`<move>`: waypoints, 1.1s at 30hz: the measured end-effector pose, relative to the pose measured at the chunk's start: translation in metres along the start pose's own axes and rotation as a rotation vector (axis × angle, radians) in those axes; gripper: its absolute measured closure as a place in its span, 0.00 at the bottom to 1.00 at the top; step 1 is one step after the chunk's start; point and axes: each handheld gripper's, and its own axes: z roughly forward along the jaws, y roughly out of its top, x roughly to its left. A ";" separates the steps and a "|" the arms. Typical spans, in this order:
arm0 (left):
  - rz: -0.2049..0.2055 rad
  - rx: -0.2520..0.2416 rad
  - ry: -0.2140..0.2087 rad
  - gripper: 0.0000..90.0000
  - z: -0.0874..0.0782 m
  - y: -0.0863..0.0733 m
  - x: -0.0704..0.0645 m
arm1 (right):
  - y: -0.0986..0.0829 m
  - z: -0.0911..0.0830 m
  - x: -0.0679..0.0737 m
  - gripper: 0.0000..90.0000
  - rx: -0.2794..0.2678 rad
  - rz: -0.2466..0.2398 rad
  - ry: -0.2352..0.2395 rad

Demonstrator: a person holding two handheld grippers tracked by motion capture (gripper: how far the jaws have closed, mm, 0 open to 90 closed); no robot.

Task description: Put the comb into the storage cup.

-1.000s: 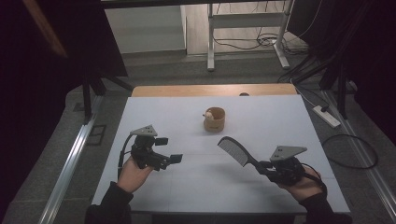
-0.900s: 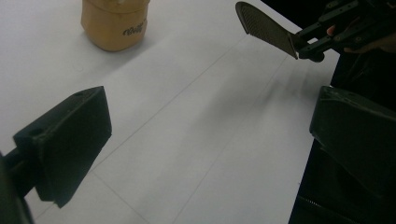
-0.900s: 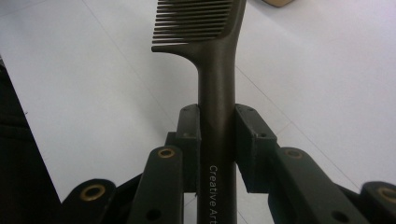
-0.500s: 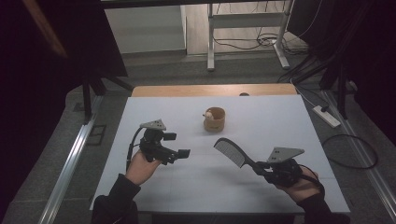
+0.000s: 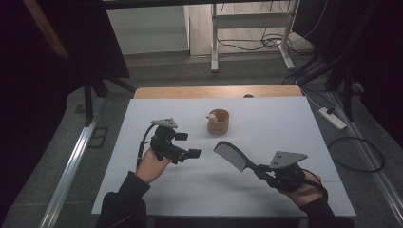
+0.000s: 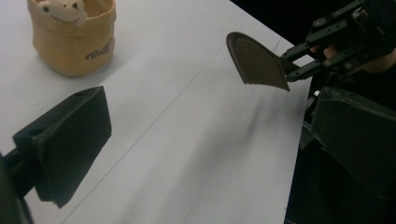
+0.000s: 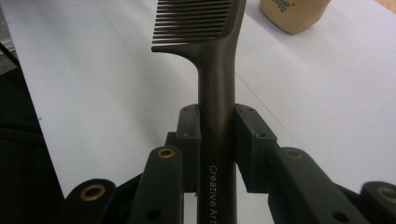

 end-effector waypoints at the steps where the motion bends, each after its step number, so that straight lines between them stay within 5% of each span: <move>1: 0.000 -0.001 -0.003 0.00 0.000 0.001 0.000 | 0.000 0.000 0.001 0.80 -0.002 -0.002 -0.002; 33: -0.040 0.024 -0.132 0.00 0.037 0.020 -0.002 | 0.010 0.002 0.015 0.80 -0.057 -0.074 0.000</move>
